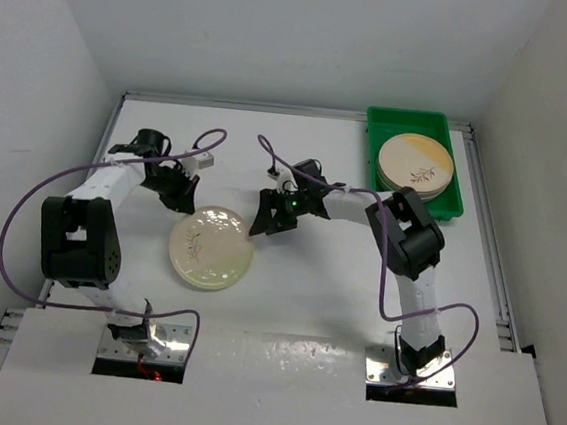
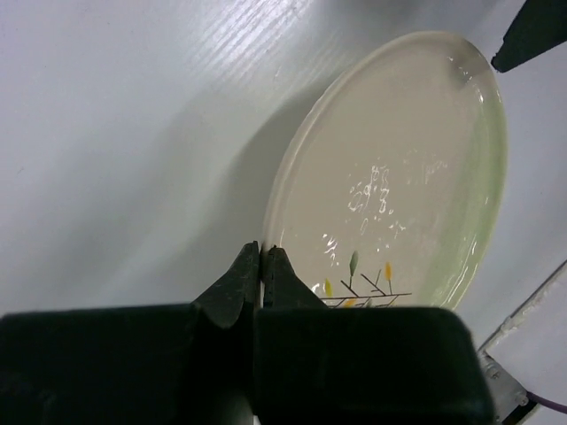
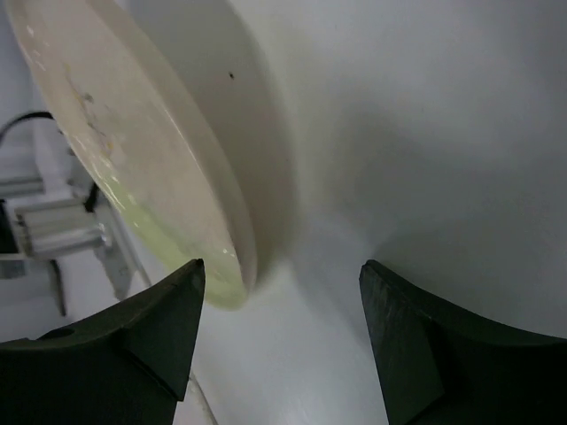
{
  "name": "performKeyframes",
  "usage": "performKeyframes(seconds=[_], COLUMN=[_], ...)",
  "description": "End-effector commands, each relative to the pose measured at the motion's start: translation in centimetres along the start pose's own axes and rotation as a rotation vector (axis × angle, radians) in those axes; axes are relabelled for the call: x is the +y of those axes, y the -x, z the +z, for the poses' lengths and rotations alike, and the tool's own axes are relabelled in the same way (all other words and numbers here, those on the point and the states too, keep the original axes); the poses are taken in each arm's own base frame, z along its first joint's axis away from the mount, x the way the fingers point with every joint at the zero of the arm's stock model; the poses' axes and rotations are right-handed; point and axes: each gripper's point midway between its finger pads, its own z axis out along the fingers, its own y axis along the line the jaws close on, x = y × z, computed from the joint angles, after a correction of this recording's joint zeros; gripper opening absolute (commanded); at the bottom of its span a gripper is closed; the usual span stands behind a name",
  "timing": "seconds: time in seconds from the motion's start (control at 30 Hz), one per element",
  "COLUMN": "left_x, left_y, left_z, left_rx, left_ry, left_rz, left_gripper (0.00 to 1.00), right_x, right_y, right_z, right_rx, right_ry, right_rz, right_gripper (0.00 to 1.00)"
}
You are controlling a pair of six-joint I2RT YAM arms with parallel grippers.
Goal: Place the plates into the plastic bin on the countertop
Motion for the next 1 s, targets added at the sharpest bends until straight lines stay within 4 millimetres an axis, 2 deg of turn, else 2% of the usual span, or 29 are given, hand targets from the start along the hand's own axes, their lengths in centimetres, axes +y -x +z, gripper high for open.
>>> performKeyframes(seconds=[0.0, 0.1, 0.13, 0.17, 0.23, 0.27, 0.33, 0.37, 0.4, 0.43, 0.47, 0.53, 0.57, 0.6, 0.63, 0.67, 0.7, 0.73, 0.77, 0.8, 0.83, 0.87, 0.93, 0.97], left_x=[-0.6, -0.9, -0.7, -0.8, -0.8, -0.7, -0.6, -0.6, -0.5, -0.4, -0.4, -0.1, 0.5, 0.7, 1.6, 2.0, 2.8, 3.9, 4.2, 5.1, 6.0, 6.2, 6.5, 6.5], left_y=[2.1, 2.4, 2.3, 2.7, 2.6, 2.5, 2.5, 2.5, 2.9, 2.8, 2.8, 3.0, 4.1, 4.6, 4.8, 5.4, 6.6, 6.8, 7.3, 7.9, 7.6, 7.4, 7.2, 7.2], left_z=[0.1, 0.7, 0.8, 1.0, 1.4, 1.4, 1.8, 1.8, 1.6, 1.6, 1.6, 1.4, 0.5, 0.2, -0.5, -1.4, -2.4, -3.3, -3.8, -4.7, -4.9, -5.0, -5.1, -5.1], left_rx=[-0.07, -0.077, -0.076, -0.083, -0.074, -0.068, -0.061, -0.061, -0.068, -0.063, -0.063, -0.063, -0.086, -0.096, -0.114, -0.136, -0.166, -0.182, -0.189, -0.206, -0.192, -0.185, -0.176, -0.176], left_ry=[-0.017, -0.021, -0.01, -0.01, -0.008, 0.0, 0.002, 0.002, 0.006, 0.014, 0.014, 0.03, 0.061, 0.068, 0.091, 0.112, 0.137, 0.179, 0.198, 0.233, 0.265, 0.277, 0.295, 0.295], left_rz=[0.026, 0.031, 0.034, 0.05, 0.045, 0.036, 0.043, 0.043, 0.048, 0.038, 0.038, 0.028, 0.018, 0.025, -0.013, -0.023, -0.027, -0.063, -0.068, -0.085, -0.097, -0.1, -0.102, -0.102], left_gripper=[0.0, 0.0, 0.0, 0.0, 0.0, 0.0, 0.0, 0.0, 0.0, 0.0, 0.0, 0.0, 0.03, 0.1, 0.22, 0.39, 0.44, 0.48, 0.53, 0.53, 0.55, 0.55, 0.55, 0.55], right_x=[1.5, 2.8, 3.7, 2.9, 4.0, 4.3, 4.9, 5.1, 5.2, 5.6, 5.2, 6.3, 6.3, 7.2, 7.0, 7.2, 7.4, 6.9, 6.8, 5.5, 4.1, 1.8, -0.2, -4.4], right_y=[2.8, 1.5, 0.5, -0.2, -0.8, -1.7, -2.3, -2.3, -2.2, -1.5, -0.2, 1.7, 3.8, 5.0, 6.5, 7.3, 9.9, 10.6, 12.0, 13.0, 13.4, 14.9, 14.9, 15.2], right_z=[0.5, 1.7, 2.6, 3.3, 3.9, 4.5, 5.1, 5.1, 5.0, 4.5, 3.8, 1.8, -0.1, -1.6, -3.1, -4.2, -8.0, -9.1, -11.9, -14.9, -16.0, -20.5, -24.3, -28.1], right_rx=[-0.067, -0.034, -0.004, 0.016, 0.04, 0.066, 0.09, 0.089, 0.079, 0.058, 0.01, -0.058, -0.123, -0.157, -0.204, -0.232, -0.323, -0.358, -0.423, -0.489, -0.539, -0.65, -0.773, -0.88], right_ry=[0.136, 0.226, 0.241, 0.238, 0.284, 0.297, 0.321, 0.323, 0.328, 0.331, 0.331, 0.347, 0.354, 0.362, 0.363, 0.362, 0.358, 0.334, 0.319, 0.286, 0.241, 0.192, 0.106, 0.008], right_rz=[0.034, 0.045, 0.04, 0.074, 0.082, 0.104, 0.105, 0.098, 0.097, 0.112, 0.113, 0.126, 0.114, 0.107, 0.1, 0.104, 0.078, 0.091, 0.08, 0.096, 0.134, 0.154, 0.213, 0.297], right_gripper=[0.71, 0.71, 0.69, 0.64, 0.54, 0.45, 0.34, 0.28, 0.11, 0.04, 0.0, 0.0, 0.0, 0.0, 0.0, 0.0, 0.0, 0.0, 0.0, 0.0, 0.0, 0.0, 0.0, 0.0])
